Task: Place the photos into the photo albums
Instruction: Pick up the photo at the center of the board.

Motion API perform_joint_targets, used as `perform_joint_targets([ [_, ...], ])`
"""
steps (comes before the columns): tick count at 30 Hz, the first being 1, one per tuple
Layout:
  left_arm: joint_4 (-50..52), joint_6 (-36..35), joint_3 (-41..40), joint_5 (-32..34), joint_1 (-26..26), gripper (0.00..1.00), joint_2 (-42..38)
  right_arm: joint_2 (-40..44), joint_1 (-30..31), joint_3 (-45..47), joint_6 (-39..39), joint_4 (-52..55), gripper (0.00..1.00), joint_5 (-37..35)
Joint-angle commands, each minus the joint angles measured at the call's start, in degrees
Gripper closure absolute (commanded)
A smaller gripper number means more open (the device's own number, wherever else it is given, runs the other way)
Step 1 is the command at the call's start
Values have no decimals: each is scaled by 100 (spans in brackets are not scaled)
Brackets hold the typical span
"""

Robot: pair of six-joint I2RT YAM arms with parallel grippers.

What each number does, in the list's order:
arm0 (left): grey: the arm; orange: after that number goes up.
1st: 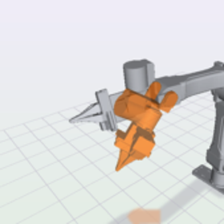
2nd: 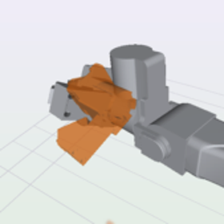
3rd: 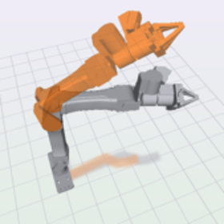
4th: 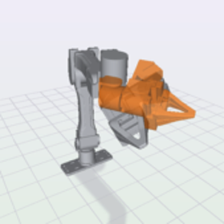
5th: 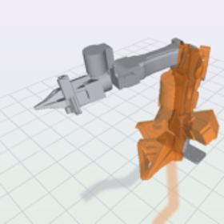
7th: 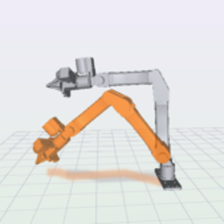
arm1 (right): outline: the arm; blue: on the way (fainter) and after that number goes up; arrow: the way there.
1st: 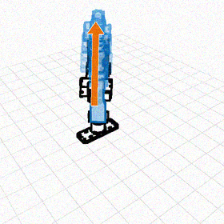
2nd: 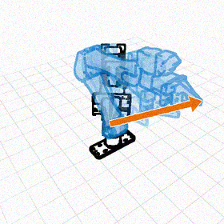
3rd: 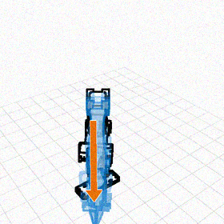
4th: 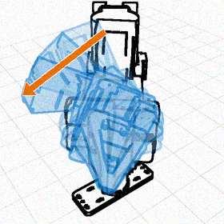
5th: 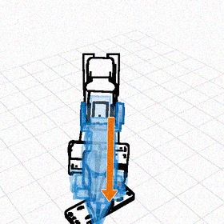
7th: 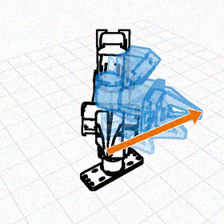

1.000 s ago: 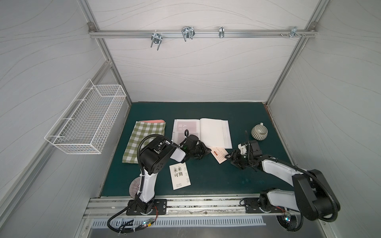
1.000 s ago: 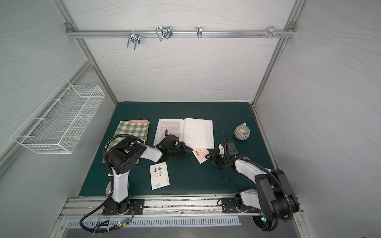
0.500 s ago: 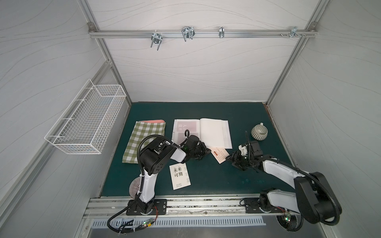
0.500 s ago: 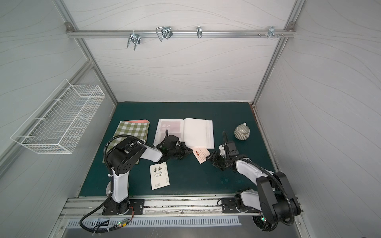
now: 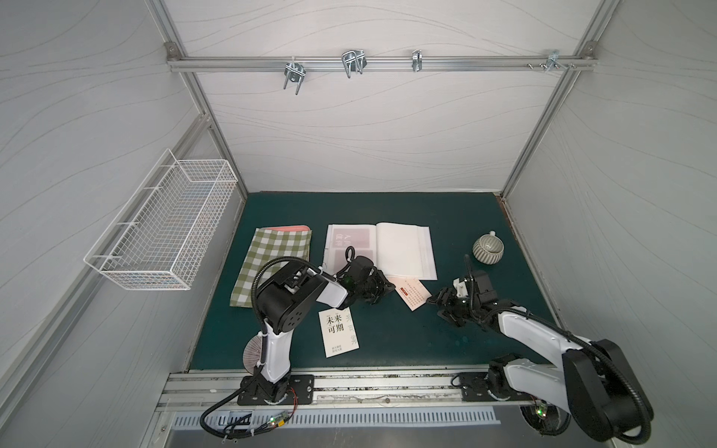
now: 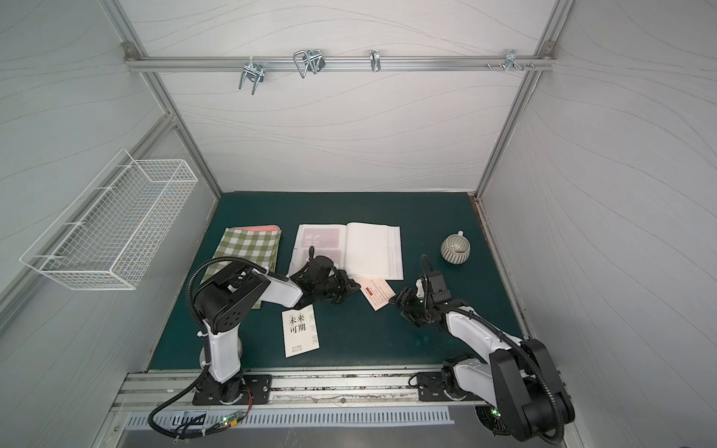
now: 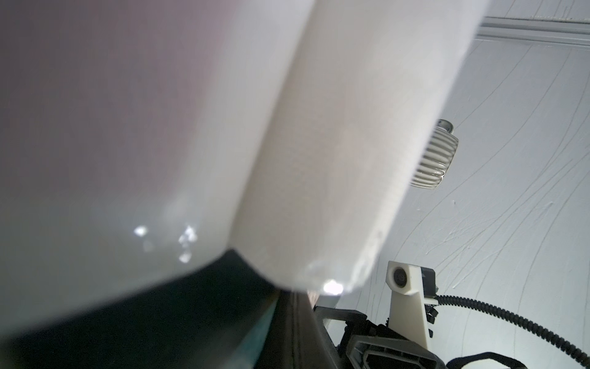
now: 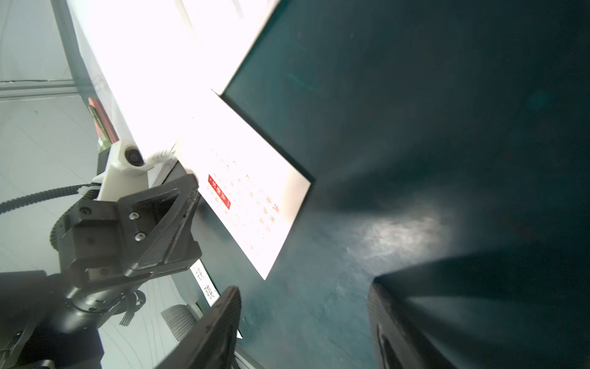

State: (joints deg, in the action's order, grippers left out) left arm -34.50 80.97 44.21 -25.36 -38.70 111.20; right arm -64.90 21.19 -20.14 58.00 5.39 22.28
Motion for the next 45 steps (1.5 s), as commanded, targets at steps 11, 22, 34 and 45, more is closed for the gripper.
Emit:
perform_joint_targets([
  [11, -102, 583, -105, -263, -59, 100, -339, -125, 582, 448, 1520, -1059, 40, -569],
  [22, -460, 889, -215, -343, -137, 100, -160, -676, 855, 512, 2087, -2192, 56, -884],
  [34, -497, 1012, -236, -442, -137, 100, -198, -1358, 900, 663, 2459, -3322, 69, -788],
  [45, -615, 1094, -295, -469, -138, 100, -219, -821, 908, 634, 2202, -2760, 84, -881],
])
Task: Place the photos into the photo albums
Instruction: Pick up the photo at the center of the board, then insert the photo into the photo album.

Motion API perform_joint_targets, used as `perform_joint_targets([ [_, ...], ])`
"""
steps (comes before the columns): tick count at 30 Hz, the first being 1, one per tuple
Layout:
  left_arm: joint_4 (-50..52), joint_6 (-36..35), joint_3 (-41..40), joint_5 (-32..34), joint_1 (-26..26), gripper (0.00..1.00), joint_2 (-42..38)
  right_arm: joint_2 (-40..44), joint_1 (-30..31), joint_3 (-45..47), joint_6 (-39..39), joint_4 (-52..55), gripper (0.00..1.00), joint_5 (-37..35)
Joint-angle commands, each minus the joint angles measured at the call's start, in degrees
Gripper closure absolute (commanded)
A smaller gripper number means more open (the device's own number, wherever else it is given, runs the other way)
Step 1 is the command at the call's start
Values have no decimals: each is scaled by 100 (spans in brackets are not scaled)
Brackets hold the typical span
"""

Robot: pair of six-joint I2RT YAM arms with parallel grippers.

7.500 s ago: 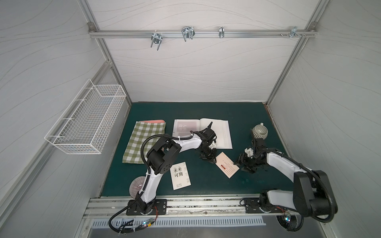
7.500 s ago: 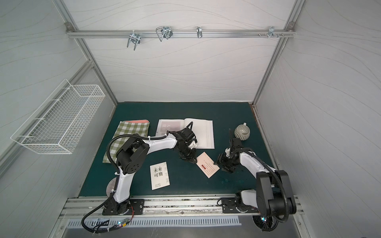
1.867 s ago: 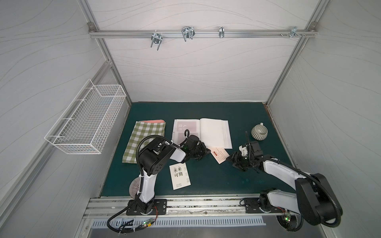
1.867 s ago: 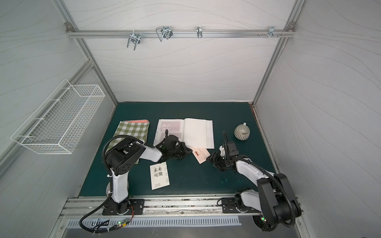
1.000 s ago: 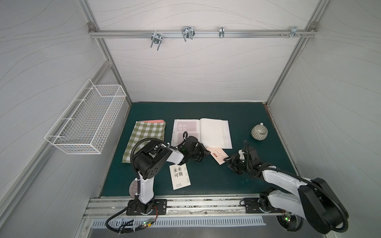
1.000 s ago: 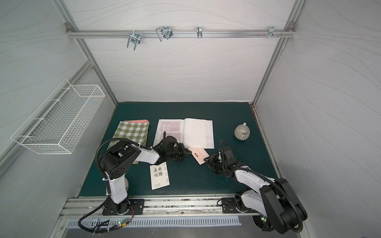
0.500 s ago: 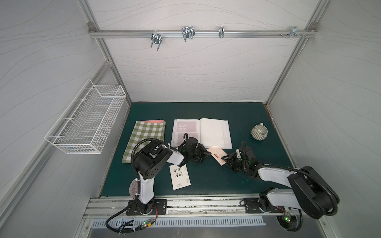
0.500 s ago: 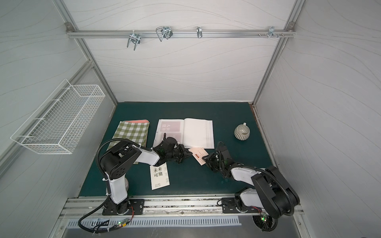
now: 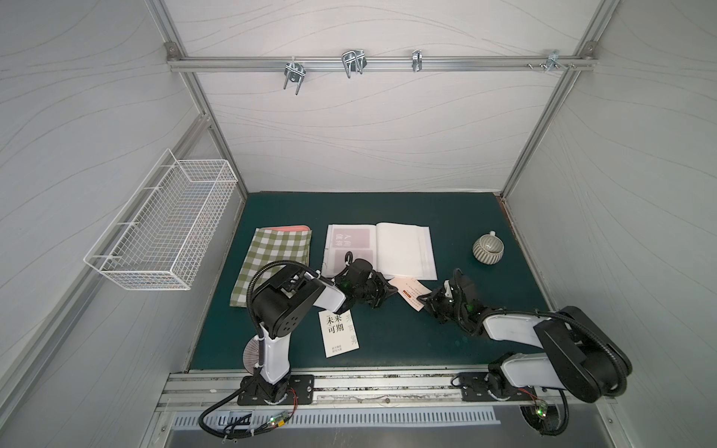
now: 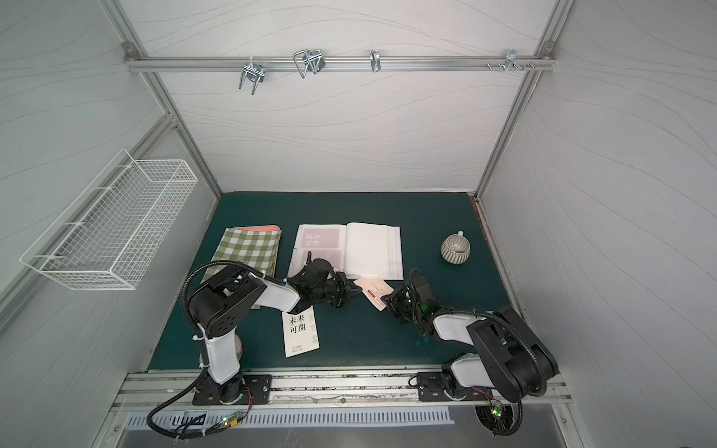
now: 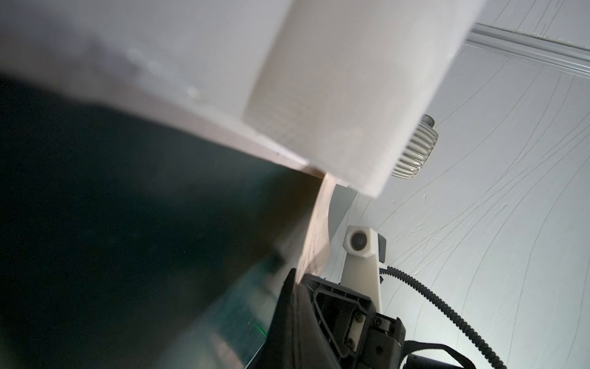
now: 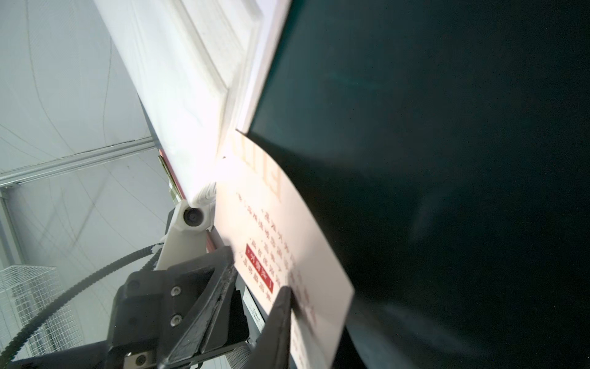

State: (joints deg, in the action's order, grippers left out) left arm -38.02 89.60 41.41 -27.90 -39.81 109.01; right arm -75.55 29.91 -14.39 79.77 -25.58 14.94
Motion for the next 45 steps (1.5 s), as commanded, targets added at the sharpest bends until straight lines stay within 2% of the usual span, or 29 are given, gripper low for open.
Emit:
perform_joint_targets([
  [1, -204, 155, 6, -227, -27, 100, -11, 374, 33, 59, -68, 447, 85, -127],
  [9, -100, 101, -9, -226, -44, 94, -128, 1473, -1, 26, -413, 1495, 100, -308],
  [12, -30, 33, 48, -331, -44, 81, -208, 1829, -89, -152, -597, 2116, 100, -216],
  [14, 411, -384, 305, -551, -44, 68, -290, 2073, -222, -437, -867, 2771, 100, -84],
  [17, 1419, -1156, 625, -771, -59, 63, -517, 2370, -358, -1044, -1479, 3891, 100, 114],
  [19, 1768, -1404, 574, -724, -62, 61, -755, 2535, -366, -1379, -1808, 4611, 100, 106],
  [22, 2223, -1819, 522, -599, -62, 61, -1195, 2710, -487, -1688, -2209, 5094, 100, 359],
  [26, 3302, -2835, 778, -399, 121, 66, -1822, 2668, -575, -2261, -2853, 5631, 100, 697],
  [31, 4839, -4201, 1403, 54, 754, 70, -2233, 2144, -582, -3145, -3643, 5883, 100, 1201],
  [37, 5615, -5017, 2037, 487, 1785, 72, -2192, 1009, -624, -3913, -4827, 5249, 100, 1849],
  [42, 5831, -5272, 2317, 624, 2609, 77, -1699, -550, -808, -4563, -5616, 4526, 100, 2765],
  [45, 5761, -5098, 2293, 351, 3077, 82, -1303, -1495, -853, -5200, -6008, 4587, 100, 3064],
])
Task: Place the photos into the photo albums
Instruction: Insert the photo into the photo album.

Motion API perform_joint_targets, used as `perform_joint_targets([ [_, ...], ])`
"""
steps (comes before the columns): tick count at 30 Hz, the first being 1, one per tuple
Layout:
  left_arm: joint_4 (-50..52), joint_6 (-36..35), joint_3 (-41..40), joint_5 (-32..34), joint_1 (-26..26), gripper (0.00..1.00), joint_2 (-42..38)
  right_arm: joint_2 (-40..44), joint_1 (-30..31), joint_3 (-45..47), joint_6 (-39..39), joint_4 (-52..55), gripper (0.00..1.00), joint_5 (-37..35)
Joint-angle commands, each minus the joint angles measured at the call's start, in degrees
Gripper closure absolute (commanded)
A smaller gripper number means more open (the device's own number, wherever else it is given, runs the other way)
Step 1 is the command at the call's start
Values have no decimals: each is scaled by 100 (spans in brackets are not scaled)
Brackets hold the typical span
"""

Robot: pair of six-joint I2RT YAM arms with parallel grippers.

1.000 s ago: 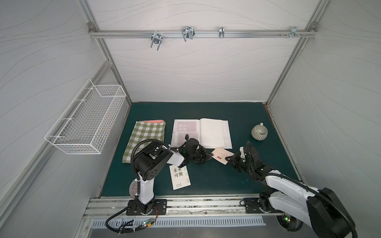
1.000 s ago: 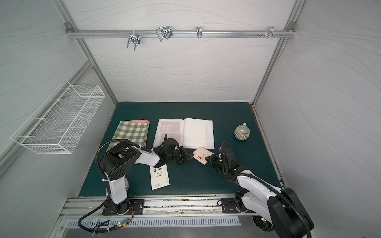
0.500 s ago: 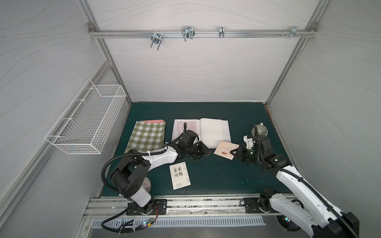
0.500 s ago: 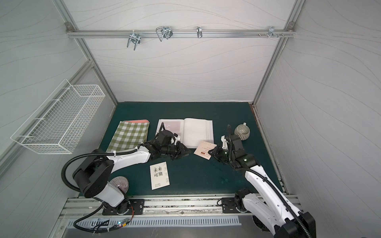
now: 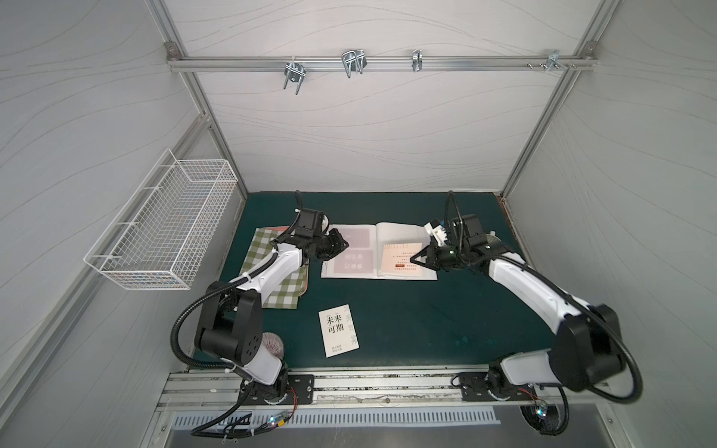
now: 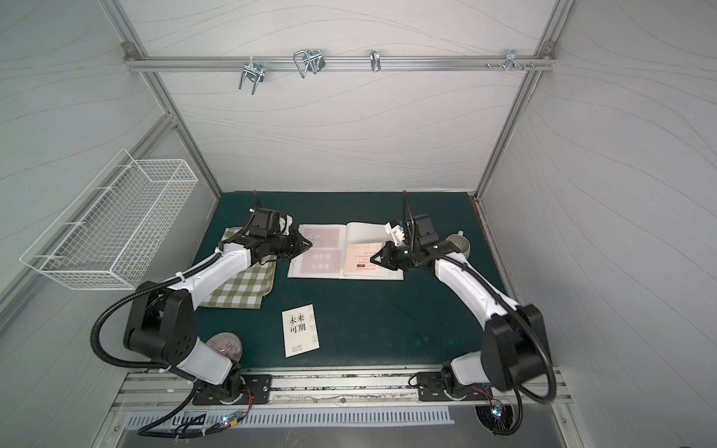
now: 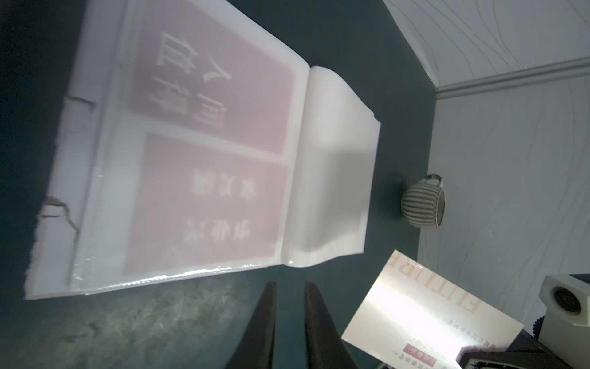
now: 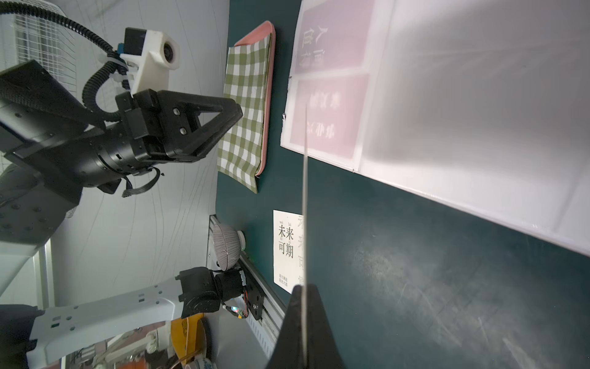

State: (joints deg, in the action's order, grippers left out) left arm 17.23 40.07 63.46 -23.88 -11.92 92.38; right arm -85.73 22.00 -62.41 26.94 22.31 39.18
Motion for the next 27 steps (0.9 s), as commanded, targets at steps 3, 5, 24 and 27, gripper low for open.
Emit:
perform_joint_targets([
  [3, 192, -25, 61, -319, 629, 84, 727, -1248, -77, -927, -954, 21, 100, 655],
  [5, 244, -99, 78, -266, 716, 84, 880, -1630, -77, -1213, -1081, 207, 100, 579],
  [24, 117, 28, 3, -408, 814, 84, 1476, -2258, 148, -1728, -1245, 1062, 100, -1201],
  [27, -4, 139, -66, -437, 834, 84, 1449, -2329, 290, -1867, -1137, 1220, 100, -1420],
])
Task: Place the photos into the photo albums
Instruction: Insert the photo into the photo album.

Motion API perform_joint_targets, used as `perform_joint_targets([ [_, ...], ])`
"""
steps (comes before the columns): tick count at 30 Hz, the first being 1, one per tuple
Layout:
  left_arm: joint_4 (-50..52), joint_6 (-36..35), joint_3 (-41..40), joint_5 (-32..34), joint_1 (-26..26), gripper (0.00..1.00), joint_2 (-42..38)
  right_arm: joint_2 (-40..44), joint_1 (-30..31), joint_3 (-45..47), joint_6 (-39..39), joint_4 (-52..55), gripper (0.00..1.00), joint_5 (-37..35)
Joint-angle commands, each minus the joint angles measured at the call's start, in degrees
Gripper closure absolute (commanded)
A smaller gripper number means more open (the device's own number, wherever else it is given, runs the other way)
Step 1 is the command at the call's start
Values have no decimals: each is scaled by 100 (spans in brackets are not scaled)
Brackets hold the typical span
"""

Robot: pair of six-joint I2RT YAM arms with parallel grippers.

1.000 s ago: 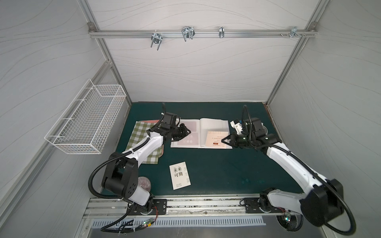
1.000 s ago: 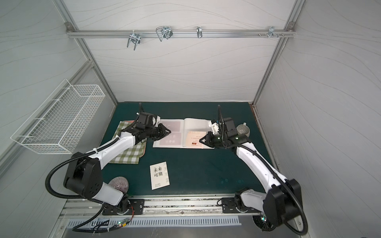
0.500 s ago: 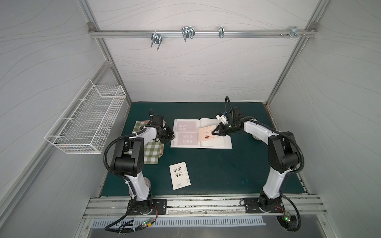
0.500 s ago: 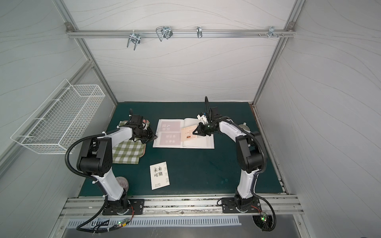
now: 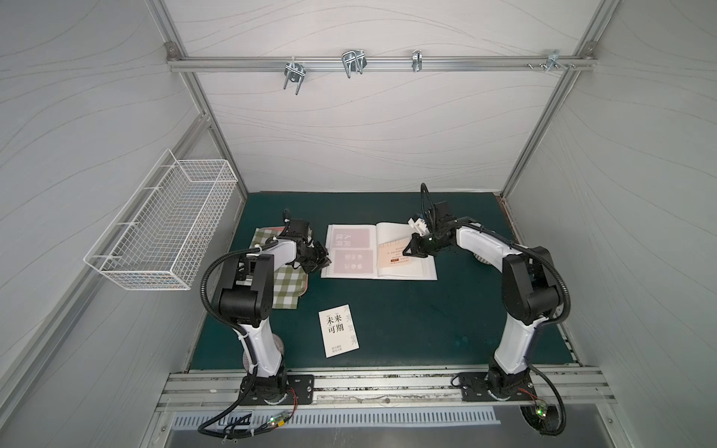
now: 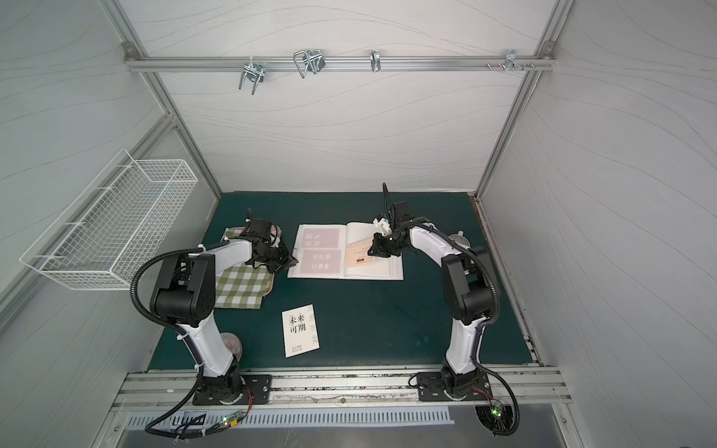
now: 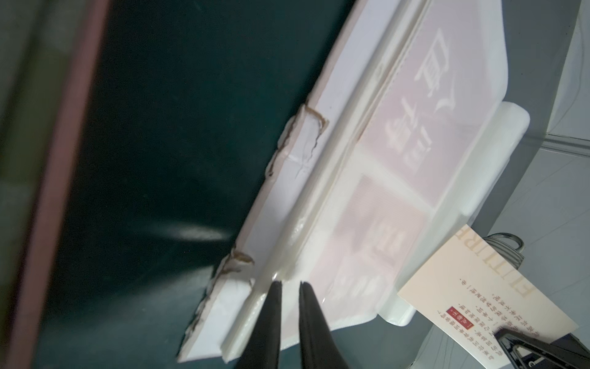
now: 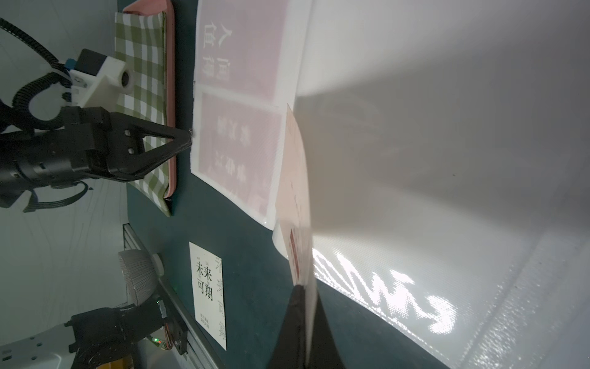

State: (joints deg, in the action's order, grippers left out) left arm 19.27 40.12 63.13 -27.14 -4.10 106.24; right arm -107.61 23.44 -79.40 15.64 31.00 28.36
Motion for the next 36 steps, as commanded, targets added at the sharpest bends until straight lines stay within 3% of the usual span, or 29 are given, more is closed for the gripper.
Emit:
perform_joint_targets([
  [1, -249, 166, -63, -133, 65, 84, 39, -147, 188, -185, 55, 363, 100, -381],
  [16, -386, 304, -127, -287, 99, 83, 114, -245, 292, -112, 696, 265, 100, -344],
  [22, -362, 298, -125, -309, 101, 83, 177, -521, 49, 146, 1015, -180, 100, 685],
  [36, -406, 353, -170, -313, 99, 83, 273, -1145, -239, -225, 819, -433, 100, 1913],
])
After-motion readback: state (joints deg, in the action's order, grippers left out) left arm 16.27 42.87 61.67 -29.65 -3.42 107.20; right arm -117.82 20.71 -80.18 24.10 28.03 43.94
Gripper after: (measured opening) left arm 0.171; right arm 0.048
